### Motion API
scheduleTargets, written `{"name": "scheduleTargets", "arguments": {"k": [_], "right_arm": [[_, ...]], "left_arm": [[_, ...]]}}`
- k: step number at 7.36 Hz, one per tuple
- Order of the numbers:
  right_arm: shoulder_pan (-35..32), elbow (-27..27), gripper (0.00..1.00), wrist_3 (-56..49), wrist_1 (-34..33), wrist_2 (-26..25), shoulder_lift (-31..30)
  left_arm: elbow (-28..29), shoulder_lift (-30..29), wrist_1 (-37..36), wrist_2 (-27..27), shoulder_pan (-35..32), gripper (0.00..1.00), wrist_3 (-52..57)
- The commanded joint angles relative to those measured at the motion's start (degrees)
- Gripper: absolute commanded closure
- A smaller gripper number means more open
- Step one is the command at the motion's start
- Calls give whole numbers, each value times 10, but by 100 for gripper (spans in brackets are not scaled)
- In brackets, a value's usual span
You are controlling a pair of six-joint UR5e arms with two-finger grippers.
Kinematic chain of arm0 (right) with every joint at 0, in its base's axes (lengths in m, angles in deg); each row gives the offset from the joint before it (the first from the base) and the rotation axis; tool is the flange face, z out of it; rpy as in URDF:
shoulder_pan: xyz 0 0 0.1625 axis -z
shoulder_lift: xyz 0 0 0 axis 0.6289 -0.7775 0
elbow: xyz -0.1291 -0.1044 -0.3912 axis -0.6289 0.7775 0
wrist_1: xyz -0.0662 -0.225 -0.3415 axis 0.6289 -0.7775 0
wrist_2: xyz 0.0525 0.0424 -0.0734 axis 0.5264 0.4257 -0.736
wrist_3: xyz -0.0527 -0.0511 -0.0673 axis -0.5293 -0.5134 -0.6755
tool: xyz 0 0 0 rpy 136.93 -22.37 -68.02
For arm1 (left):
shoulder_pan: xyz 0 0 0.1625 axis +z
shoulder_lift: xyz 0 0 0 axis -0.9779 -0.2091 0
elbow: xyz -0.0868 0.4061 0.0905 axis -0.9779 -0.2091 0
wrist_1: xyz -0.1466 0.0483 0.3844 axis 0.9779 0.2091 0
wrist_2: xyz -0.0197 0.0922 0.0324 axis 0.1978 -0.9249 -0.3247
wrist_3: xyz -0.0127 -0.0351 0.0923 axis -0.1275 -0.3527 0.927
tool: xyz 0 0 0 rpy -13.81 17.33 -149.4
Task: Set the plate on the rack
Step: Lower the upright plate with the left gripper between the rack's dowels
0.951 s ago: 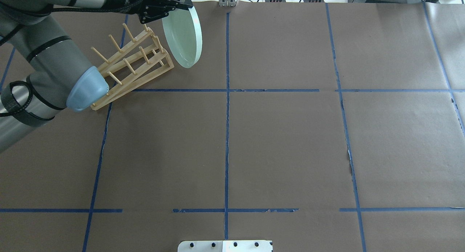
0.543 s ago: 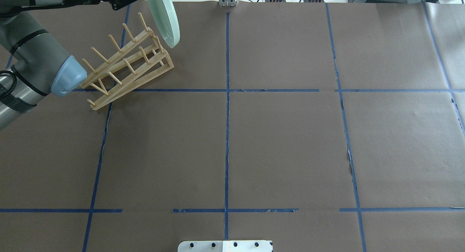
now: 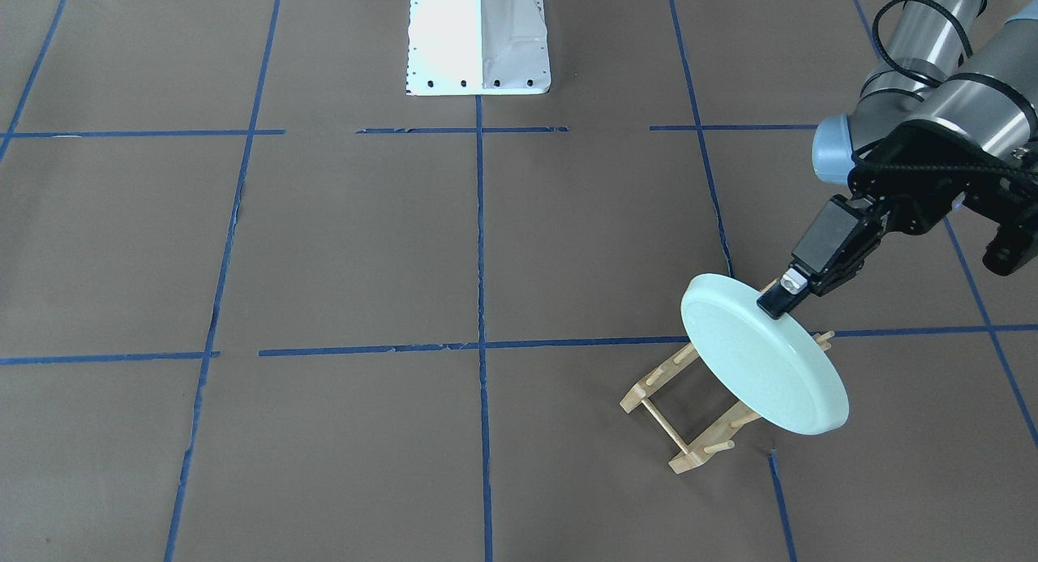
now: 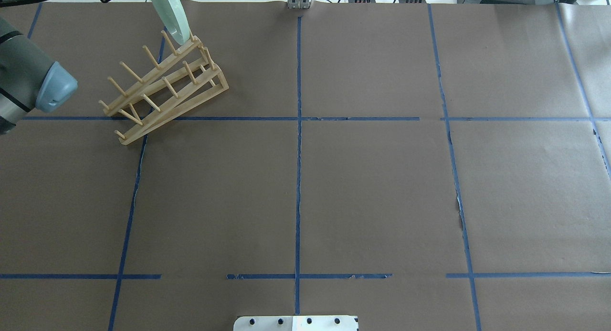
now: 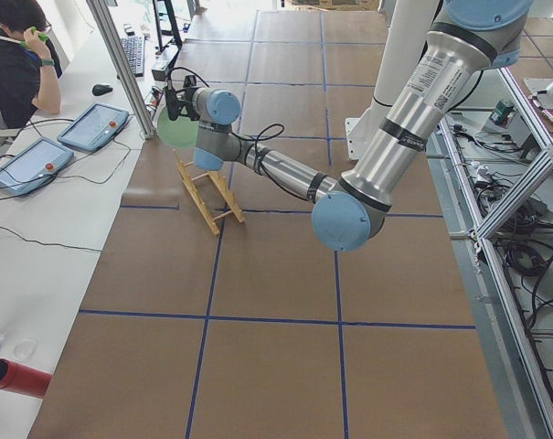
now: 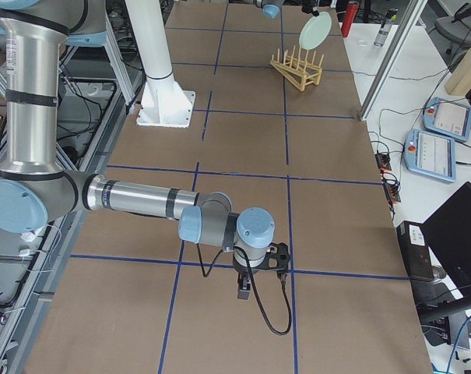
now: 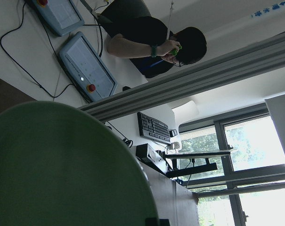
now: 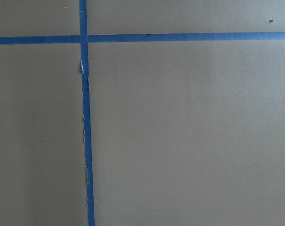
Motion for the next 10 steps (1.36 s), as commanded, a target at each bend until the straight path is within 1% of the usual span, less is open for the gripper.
{"name": "scheduleTargets", "arguments": {"k": [1, 4, 7, 8, 10], "right_arm": [[1, 0, 0, 0, 0, 0, 0], [0, 0, 0, 0, 0, 0, 0], [1, -1, 0, 0, 0, 0, 0], [1, -1, 0, 0, 0, 0, 0], [0, 0, 0, 0, 0, 0, 0]], "left_arm": [[24, 0, 7, -13, 2, 100, 1], [35, -3, 6, -62, 39, 100, 1], [49, 0, 6, -80, 67, 100, 5], [66, 1, 6, -80, 74, 100, 21], [72, 2, 6, -79, 77, 100, 38]]}}
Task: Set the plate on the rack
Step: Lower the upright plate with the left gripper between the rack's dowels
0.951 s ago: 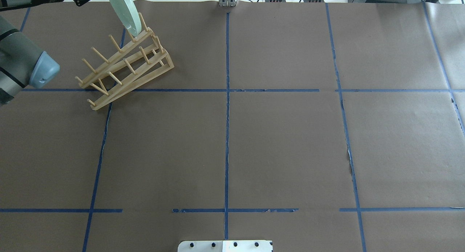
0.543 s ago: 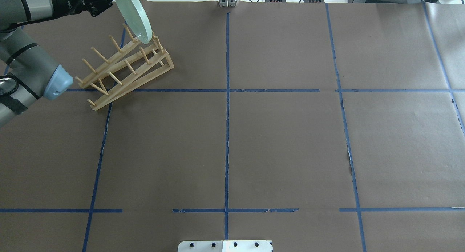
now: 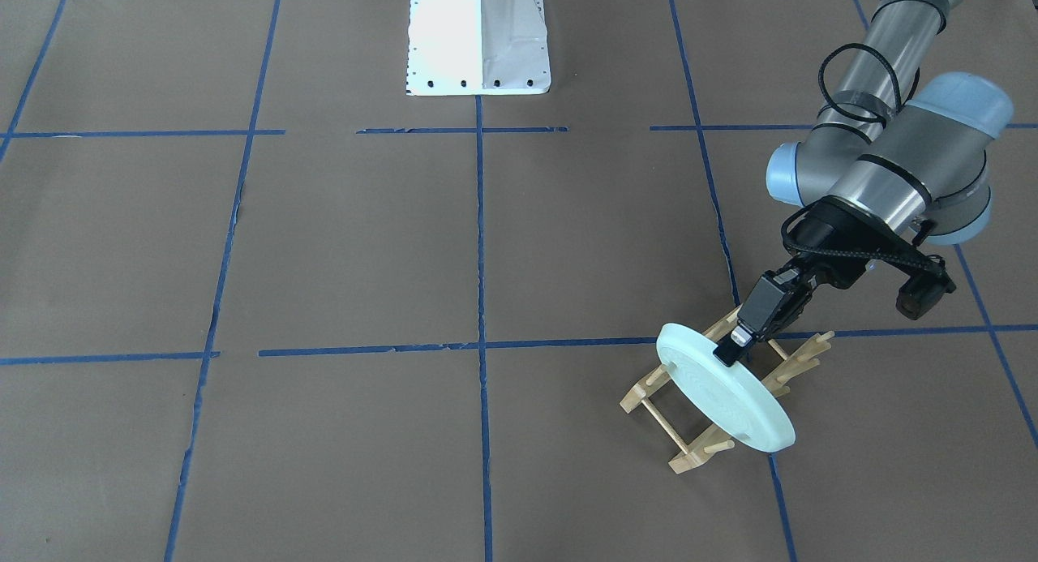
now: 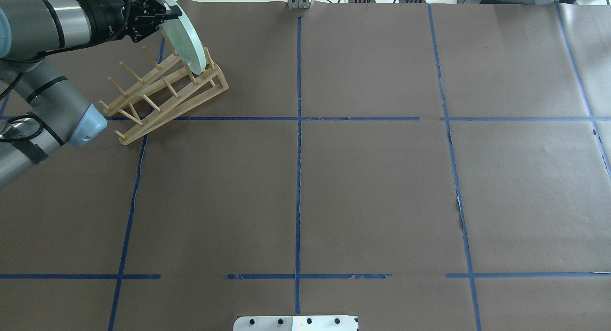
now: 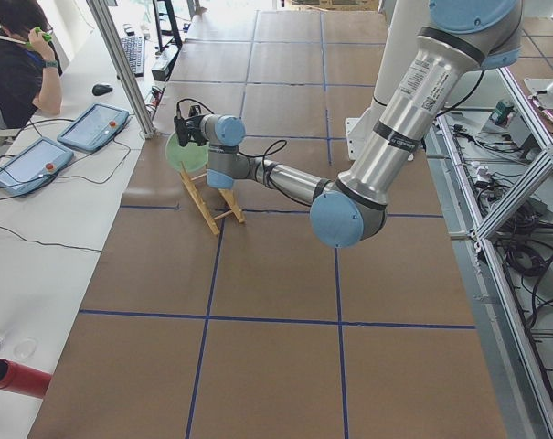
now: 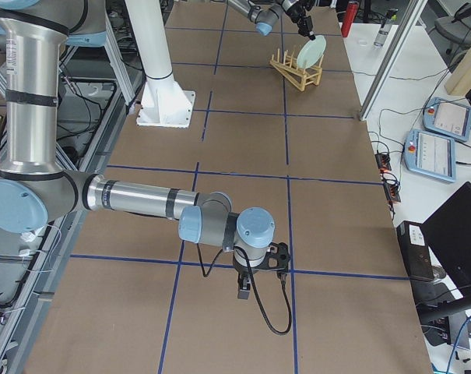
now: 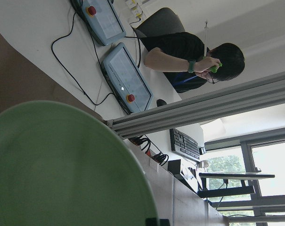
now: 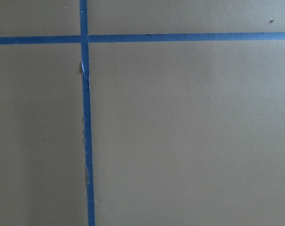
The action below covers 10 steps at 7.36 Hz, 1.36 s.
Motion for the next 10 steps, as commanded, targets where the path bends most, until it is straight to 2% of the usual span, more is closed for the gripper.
{"name": "scheduleTargets", "arguments": {"k": [1, 2, 3, 4, 5, 6, 7, 8, 10], "right_arm": [[0, 0, 0, 0, 0, 0, 0], [0, 0, 0, 0, 0, 0, 0], [0, 0, 0, 0, 0, 0, 0], [0, 0, 0, 0, 0, 0, 0], [0, 0, 0, 0, 0, 0, 0], [0, 0, 0, 0, 0, 0, 0], [0, 0, 0, 0, 0, 0, 0], [0, 0, 0, 0, 0, 0, 0], [0, 0, 0, 0, 0, 0, 0]], "left_arm": [[4, 1, -1, 0, 4, 90, 13], [3, 1, -2, -1, 4, 18, 14], [-1, 1, -3, 0, 4, 0, 10], [-1, 1, -5, 4, 4, 0, 15], [-3, 10, -23, 37, 4, 0, 18], [-20, 15, -73, 111, -14, 0, 53], [-63, 49, -144, 152, -30, 0, 110], [-101, 85, -231, 163, -39, 0, 195], [-154, 125, -464, 162, -67, 0, 400]]}}
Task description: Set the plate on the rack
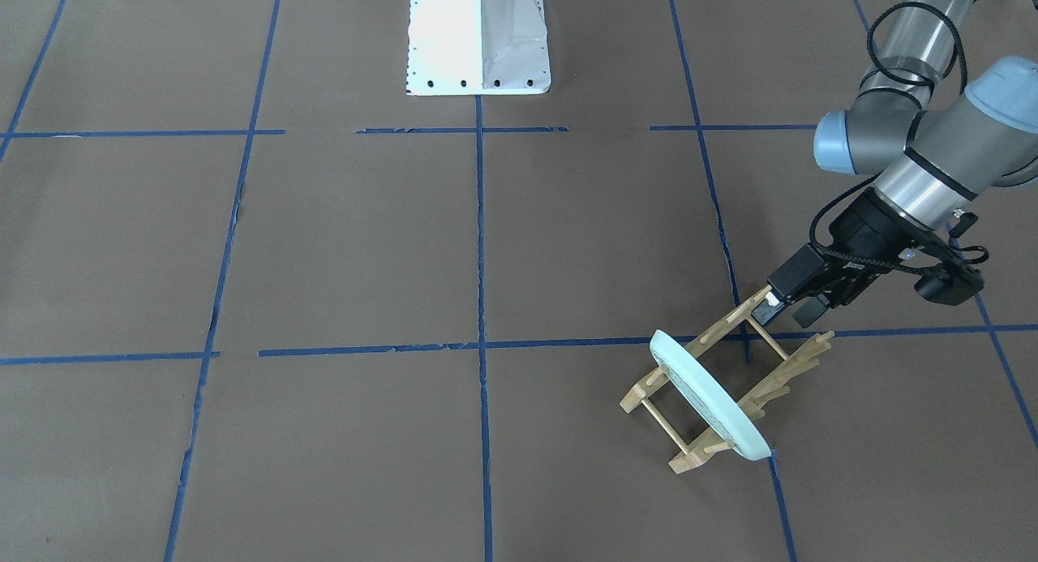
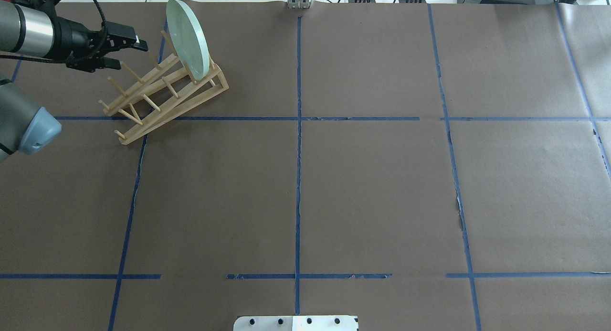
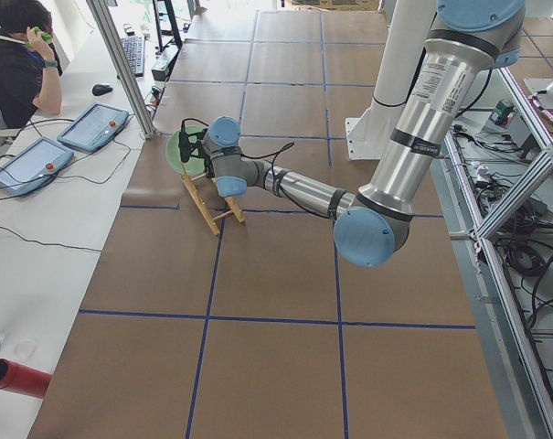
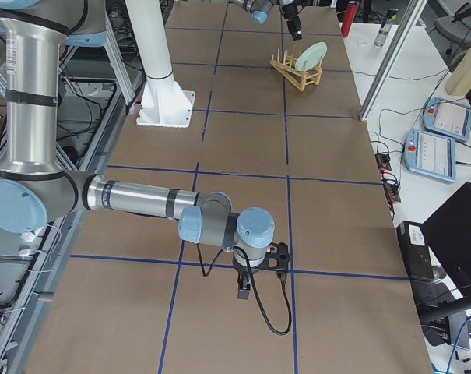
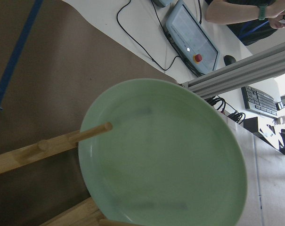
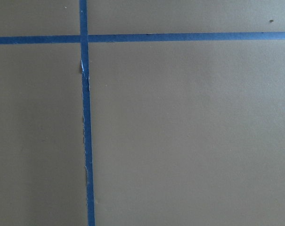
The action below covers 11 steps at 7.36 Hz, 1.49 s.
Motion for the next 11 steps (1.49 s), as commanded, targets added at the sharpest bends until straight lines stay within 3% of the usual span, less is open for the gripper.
{"name": "scheduleTargets", "arguments": {"k": [1, 2, 4, 5, 7, 11], "right_arm": [[0, -1, 0, 0, 0, 0, 0], [0, 0, 0, 0, 0, 0, 0], [0, 0, 0, 0, 0, 0, 0], [0, -1, 0, 0, 0, 0, 0], [0, -1, 0, 0, 0, 0, 0], [-1, 0, 0, 0, 0, 0, 0]], "left_arm": [[-71, 67, -226, 1, -44, 0, 266], [-100, 108, -289, 1, -72, 0, 397], [-100, 172, -346, 15, -173, 0, 656], [-98, 201, -393, 64, -226, 0, 746], [-99, 243, -413, 78, -296, 0, 797], [-86, 237, -453, 107, -298, 0, 799]]}}
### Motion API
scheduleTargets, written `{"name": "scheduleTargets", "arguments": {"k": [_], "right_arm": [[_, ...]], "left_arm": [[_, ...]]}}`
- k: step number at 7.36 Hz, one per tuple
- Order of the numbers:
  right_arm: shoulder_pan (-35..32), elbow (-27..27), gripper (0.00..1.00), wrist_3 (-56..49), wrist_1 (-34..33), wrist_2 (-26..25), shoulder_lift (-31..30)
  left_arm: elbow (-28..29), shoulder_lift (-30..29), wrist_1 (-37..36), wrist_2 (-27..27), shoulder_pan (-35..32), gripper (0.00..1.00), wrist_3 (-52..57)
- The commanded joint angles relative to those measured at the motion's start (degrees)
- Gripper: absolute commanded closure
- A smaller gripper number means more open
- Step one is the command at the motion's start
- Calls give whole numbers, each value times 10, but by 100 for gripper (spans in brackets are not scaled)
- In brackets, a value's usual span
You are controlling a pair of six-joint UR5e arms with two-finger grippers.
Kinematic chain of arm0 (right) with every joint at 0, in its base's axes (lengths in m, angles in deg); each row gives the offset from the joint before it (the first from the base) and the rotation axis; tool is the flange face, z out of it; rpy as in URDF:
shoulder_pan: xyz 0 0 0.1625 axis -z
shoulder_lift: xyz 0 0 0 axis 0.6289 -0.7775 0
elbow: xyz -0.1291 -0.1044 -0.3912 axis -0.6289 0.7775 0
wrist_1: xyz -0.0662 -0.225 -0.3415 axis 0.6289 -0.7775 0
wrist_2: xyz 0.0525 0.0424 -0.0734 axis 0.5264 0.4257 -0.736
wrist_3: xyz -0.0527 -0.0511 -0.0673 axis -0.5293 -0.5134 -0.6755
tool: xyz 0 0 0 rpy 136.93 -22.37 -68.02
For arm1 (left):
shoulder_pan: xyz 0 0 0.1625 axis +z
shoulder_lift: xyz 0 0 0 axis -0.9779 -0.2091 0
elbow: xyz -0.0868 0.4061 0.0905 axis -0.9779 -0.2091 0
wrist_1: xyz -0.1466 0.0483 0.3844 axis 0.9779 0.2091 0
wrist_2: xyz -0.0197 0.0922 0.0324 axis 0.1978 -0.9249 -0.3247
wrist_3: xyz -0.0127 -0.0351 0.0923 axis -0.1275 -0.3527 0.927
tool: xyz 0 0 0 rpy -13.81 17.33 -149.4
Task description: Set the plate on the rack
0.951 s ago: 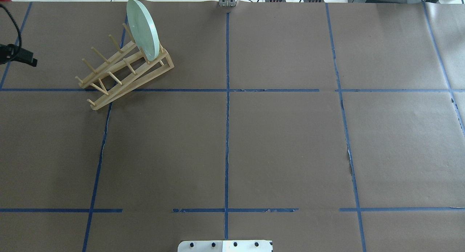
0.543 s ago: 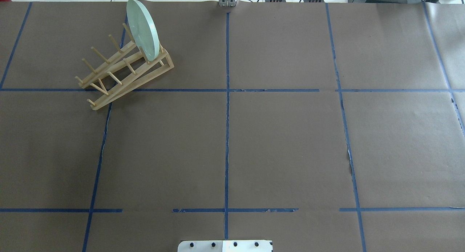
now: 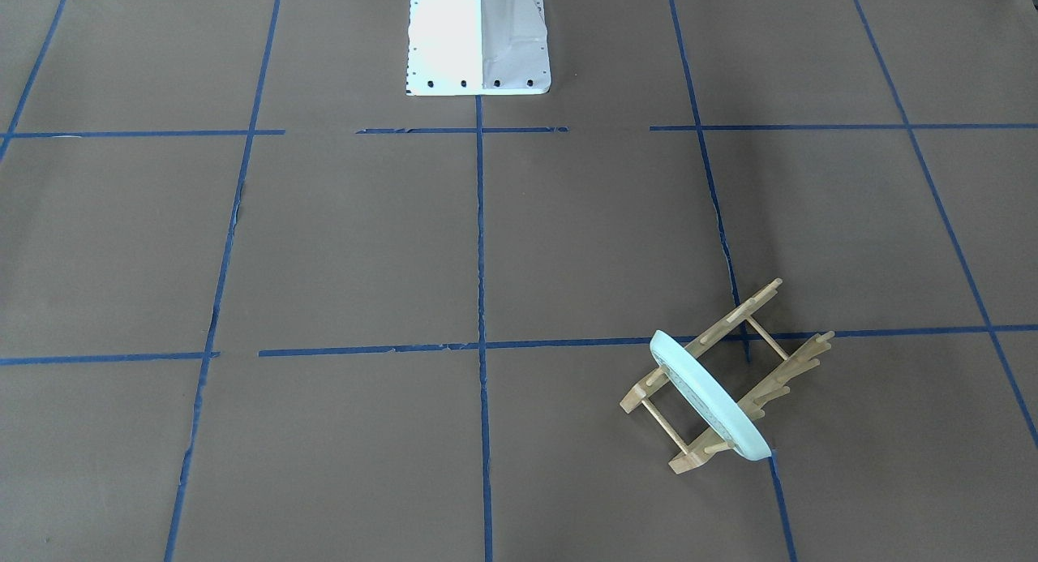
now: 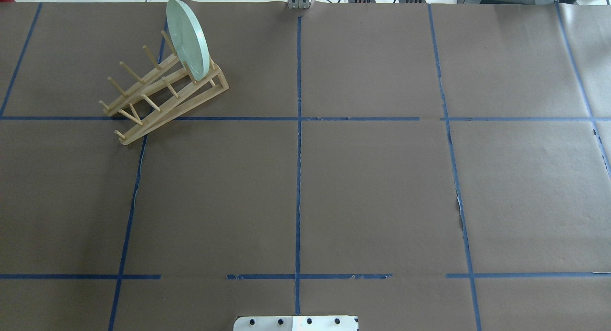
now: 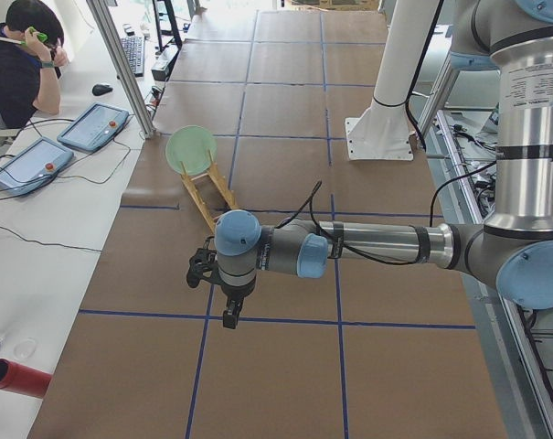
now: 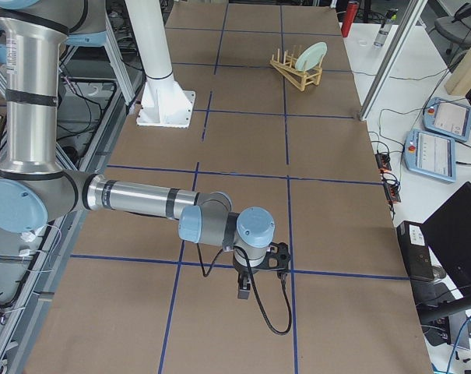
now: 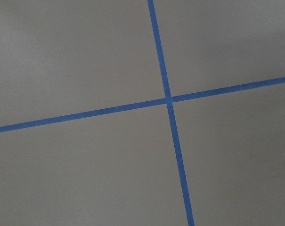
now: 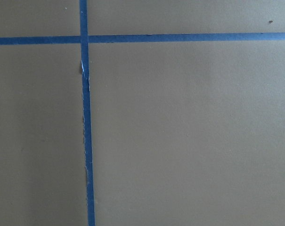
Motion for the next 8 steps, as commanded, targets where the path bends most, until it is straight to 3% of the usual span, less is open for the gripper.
{"name": "scheduleTargets", "arguments": {"k": [1, 8], "right_arm": [[0, 0, 0, 0, 0, 0, 0], [0, -1, 0, 0, 0, 0, 0]], "left_arm": [[18, -2, 24, 23, 0, 0, 2], [12, 1, 53, 23, 0, 0, 3]]}}
